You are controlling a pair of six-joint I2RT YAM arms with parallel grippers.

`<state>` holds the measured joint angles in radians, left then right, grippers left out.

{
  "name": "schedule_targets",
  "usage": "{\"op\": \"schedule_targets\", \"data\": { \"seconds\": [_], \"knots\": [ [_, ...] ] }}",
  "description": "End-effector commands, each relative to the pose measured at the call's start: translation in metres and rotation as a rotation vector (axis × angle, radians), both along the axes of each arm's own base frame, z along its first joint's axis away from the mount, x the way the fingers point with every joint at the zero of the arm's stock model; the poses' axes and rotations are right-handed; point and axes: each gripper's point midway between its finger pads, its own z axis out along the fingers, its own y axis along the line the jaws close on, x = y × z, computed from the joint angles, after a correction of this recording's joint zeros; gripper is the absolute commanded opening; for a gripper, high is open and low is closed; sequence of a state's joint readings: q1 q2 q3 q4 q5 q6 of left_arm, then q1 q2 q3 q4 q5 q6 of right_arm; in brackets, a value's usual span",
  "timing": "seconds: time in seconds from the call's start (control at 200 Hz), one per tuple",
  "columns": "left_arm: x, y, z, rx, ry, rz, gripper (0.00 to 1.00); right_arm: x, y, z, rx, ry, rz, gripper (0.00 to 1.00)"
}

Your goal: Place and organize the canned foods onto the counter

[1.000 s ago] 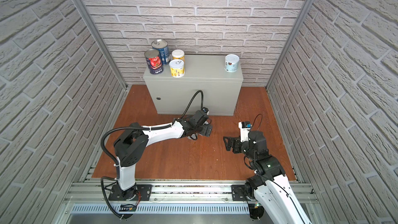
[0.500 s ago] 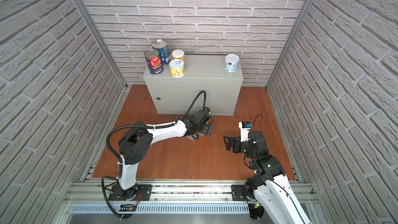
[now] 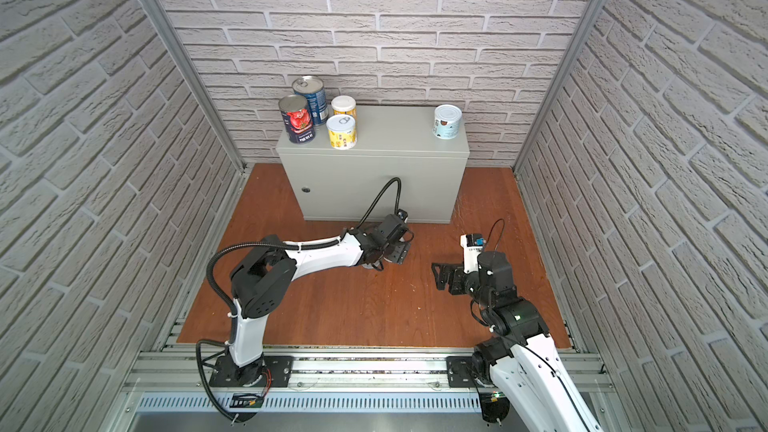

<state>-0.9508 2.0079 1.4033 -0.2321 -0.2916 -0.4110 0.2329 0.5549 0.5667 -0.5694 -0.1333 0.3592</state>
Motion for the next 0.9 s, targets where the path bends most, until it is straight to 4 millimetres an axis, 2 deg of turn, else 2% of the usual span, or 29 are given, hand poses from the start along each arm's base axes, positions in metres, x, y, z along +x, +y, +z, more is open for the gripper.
{"op": "schedule_targets", "data": {
  "seconds": [0.0,0.145,0.395,0.435,0.495,0.6,0.73,0.895],
  "knots": [
    [-0.009,-0.004,-0.011,0.038,0.002,-0.033,0.77,0.004,0.0,0.012,-0.002,-0.041,0.001,0.99],
    [-0.017,-0.012,-0.012,0.036,0.001,-0.056,0.74,0.005,0.001,0.012,-0.001,-0.041,0.001,0.99],
    [-0.023,-0.018,-0.024,0.063,0.027,-0.067,0.77,0.004,0.0,0.012,-0.001,-0.042,0.0,0.99],
    [-0.022,-0.019,-0.025,0.069,0.028,-0.069,0.75,0.003,0.0,0.012,-0.001,-0.043,0.0,0.99],
    [-0.022,-0.02,-0.024,0.069,0.022,-0.075,0.67,0.003,0.001,0.012,0.001,-0.045,0.003,0.99],
    [-0.02,-0.023,-0.016,0.049,0.002,-0.081,0.6,0.002,0.001,0.013,0.006,-0.051,0.007,0.99],
    [-0.019,-0.024,-0.004,0.028,-0.015,-0.083,0.59,0.004,0.003,0.013,0.012,-0.053,0.01,0.99],
    [-0.021,-0.021,0.021,-0.003,-0.035,-0.087,0.57,0.006,0.001,0.015,0.014,-0.038,-0.012,0.98]
  ]
}}
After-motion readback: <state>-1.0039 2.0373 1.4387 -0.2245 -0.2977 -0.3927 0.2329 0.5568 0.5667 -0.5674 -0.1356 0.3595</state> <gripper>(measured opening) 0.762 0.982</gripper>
